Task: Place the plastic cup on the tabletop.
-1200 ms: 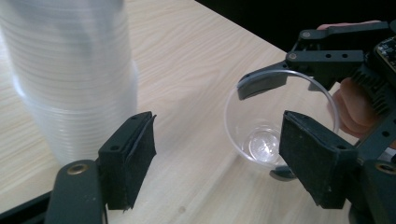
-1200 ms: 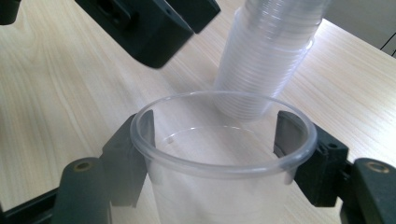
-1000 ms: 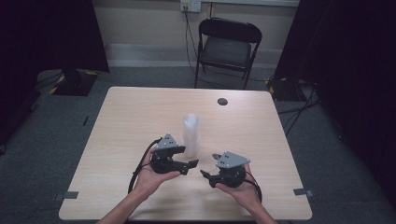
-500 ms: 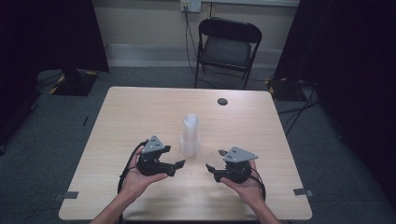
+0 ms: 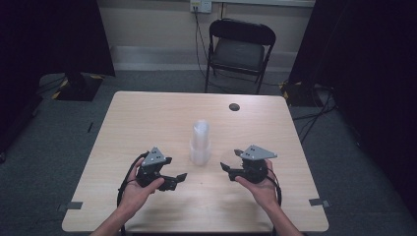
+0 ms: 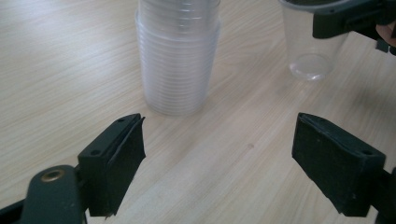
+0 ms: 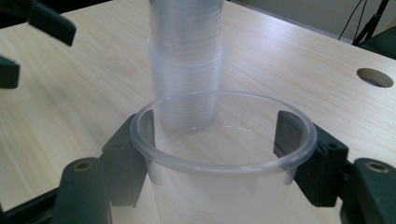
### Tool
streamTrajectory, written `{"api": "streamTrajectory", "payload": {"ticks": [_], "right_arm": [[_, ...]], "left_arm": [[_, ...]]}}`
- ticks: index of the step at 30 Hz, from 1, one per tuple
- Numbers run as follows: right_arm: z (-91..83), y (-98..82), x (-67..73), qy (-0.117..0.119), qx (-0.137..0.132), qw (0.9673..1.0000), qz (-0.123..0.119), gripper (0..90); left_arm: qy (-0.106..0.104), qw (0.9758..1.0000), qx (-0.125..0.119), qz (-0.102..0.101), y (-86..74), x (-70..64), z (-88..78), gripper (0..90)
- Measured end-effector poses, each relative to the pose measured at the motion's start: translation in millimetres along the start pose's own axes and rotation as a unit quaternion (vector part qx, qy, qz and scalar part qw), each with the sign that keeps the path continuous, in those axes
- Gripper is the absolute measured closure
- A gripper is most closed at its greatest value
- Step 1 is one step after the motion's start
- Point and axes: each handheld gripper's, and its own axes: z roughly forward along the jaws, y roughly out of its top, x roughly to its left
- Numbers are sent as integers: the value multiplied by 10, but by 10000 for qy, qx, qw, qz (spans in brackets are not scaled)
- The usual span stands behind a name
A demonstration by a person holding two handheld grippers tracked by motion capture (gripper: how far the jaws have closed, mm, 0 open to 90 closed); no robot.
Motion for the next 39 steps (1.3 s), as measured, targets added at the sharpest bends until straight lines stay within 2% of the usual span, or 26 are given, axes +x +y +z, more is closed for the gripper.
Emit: {"api": "streamTrajectory", "payload": {"ticks": [1,2,4,6,9,13,15,16,17,19,21,25,29,33,39], "right_arm": [[12,15,-19,-13,-11,10000,24,290],[25,28,-42,-23,-44,10000,35,290],[57,39,-96,-19,-169,9998,121,289],[96,46,-148,-55,-158,9997,196,289],[139,84,-197,-140,-154,9995,221,289],[185,169,-229,-242,-191,9992,256,289],[211,194,-242,-281,-204,9990,280,289],[229,203,-254,-294,-208,9989,307,289],[249,210,-271,-303,-212,9988,329,289],[295,216,-312,-346,-209,9984,400,289],[346,216,-360,-410,-183,9980,451,289],[435,224,-443,-464,-177,9973,545,289],[502,244,-511,-539,-207,9963,635,289],[590,248,-569,-625,-194,9953,709,288],[752,225,-642,-759,-141,9936,821,286]], "left_arm": [[-3,10000,4,-52,-17,1,2,169],[10,10000,26,20,-34,11,1,170],[-7,10000,19,23,-79,9,9,170],[7,9997,14,263,-122,1,-2,178],[17,9993,43,359,-181,-13,-22,178],[60,9994,-41,333,-219,-9,-71,173],[53,9996,-67,259,-229,-5,-92,171],[103,9994,-32,335,-230,12,-105,172],[118,9996,-19,252,-240,11,-107,172],[162,9994,20,291,-247,37,-119,172],[200,9996,29,190,-256,46,-118,171],[262,9995,65,189,-286,66,-106,175],[196,9993,-17,312,-304,52,-113,179],[200,9992,17,336,-308,35,-106,178],[190,9995,73,259,-325,43,-89,179]]}}
